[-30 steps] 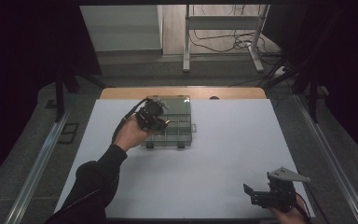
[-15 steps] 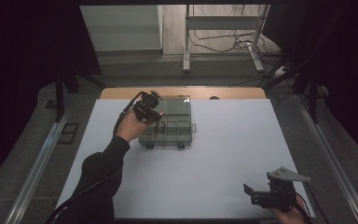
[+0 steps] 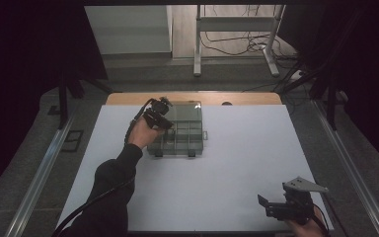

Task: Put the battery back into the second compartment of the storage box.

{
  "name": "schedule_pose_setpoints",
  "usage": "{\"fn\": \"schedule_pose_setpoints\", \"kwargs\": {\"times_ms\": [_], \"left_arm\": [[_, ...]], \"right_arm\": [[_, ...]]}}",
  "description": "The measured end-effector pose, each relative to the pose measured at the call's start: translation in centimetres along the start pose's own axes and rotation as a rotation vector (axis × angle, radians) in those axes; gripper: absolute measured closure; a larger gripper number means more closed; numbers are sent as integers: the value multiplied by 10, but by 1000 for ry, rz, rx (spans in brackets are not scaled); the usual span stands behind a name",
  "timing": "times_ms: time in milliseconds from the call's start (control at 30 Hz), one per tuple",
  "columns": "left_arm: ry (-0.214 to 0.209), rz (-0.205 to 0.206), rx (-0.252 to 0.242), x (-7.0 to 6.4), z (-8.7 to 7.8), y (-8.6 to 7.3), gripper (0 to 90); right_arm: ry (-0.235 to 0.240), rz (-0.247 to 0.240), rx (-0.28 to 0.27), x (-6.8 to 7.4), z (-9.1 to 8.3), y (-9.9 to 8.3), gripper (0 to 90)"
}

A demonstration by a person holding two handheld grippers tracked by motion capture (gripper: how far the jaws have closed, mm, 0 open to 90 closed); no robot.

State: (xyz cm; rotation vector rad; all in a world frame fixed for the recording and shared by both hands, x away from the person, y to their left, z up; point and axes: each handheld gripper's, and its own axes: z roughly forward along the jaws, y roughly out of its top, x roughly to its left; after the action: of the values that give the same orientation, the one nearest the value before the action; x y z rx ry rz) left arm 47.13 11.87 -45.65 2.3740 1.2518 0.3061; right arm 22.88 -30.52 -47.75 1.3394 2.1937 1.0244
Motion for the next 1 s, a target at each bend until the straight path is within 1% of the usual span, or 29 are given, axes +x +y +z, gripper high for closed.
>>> {"fn": "schedule_pose_setpoints", "kwargs": {"times_ms": [100, 200, 267, 333, 433, 533, 633, 700, 833, 933, 1000], "left_arm": [[5, -1, -11, 0, -3, 0, 525], [2, 2, -24, 0, -8, -2, 459], [-11, -6, -46, 1, -12, -3, 419], [-25, -16, -66, 1, -15, -5, 351], [-40, -12, -78, 1, -19, -7, 272], [-73, -7, -98, 1, -22, -10, 207], [-98, -4, -119, -1, -24, -13, 161], [-114, 8, -128, -2, -26, -15, 125], [-147, 15, -158, -4, -32, -19, 92], [-155, 33, -179, -6, -35, -21, 57], [-148, 54, -185, -8, -36, -23, 42]], "right_arm": [[0, 0, 0, 0, 0, 0, 12], [-1, -2, 0, 0, 0, 0, 13], [-2, -2, 1, 0, 0, 0, 12], [-2, -1, 1, 1, 0, 0, 13], [-3, -1, 1, 1, 0, 0, 13], [-3, -1, 2, 1, 0, 0, 13], [-3, 0, 2, 1, 0, 0, 13], [-3, 0, 1, 1, 0, 0, 13], [-3, -1, 1, 1, 0, 0, 12], [-3, -2, 0, 1, 0, 0, 13], [-3, -1, 0, 1, 0, 0, 13]]}}
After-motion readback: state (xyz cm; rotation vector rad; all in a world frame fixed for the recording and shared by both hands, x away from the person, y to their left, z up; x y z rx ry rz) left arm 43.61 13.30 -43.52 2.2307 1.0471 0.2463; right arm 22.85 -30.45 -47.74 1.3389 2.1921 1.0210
